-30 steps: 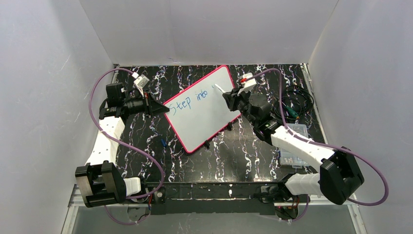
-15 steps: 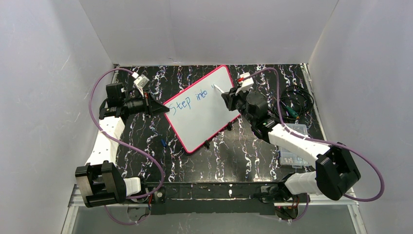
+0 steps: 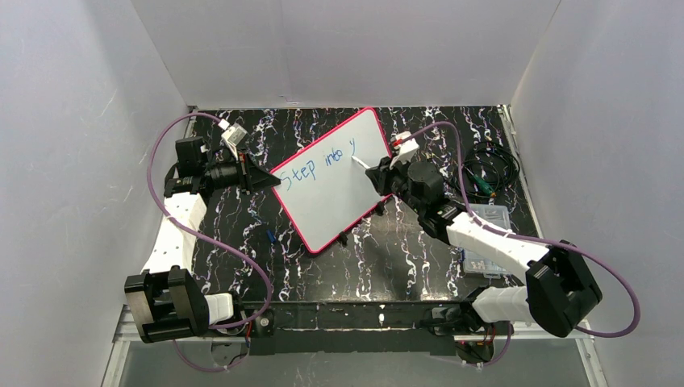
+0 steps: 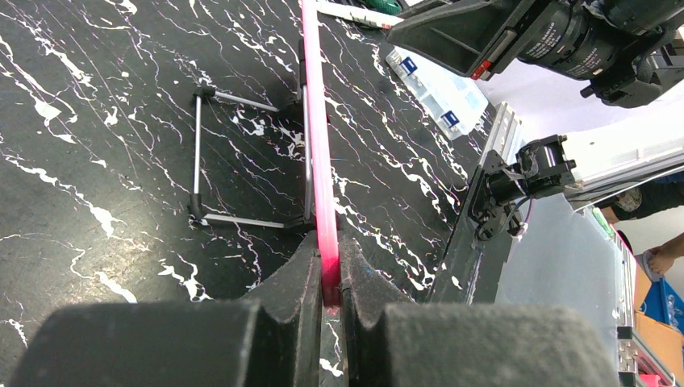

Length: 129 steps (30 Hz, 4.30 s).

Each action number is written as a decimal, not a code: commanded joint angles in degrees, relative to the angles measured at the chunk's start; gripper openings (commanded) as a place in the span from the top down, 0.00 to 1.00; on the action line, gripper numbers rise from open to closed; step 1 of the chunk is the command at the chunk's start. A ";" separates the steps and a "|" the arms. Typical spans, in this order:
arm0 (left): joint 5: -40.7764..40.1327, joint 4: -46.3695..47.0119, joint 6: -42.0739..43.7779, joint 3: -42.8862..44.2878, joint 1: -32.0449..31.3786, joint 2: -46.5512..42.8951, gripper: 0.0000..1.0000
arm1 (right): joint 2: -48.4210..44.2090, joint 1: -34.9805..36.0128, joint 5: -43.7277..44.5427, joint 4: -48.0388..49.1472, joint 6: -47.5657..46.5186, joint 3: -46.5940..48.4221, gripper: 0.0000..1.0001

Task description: Write a sentence on the whiteboard

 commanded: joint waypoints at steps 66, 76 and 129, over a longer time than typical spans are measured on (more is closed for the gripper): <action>3.78 -2.66 2.41 0.70 -1.34 -1.22 1.00 | 2.35 -0.71 7.89 4.03 -4.49 7.36 0.99; 3.69 -2.74 2.36 0.70 -1.32 -1.30 1.00 | 0.29 -0.72 7.95 4.46 -3.97 5.68 0.99; 3.78 -2.74 2.51 0.71 -1.35 -1.61 1.00 | 4.25 -0.88 9.60 3.22 -5.92 9.36 0.99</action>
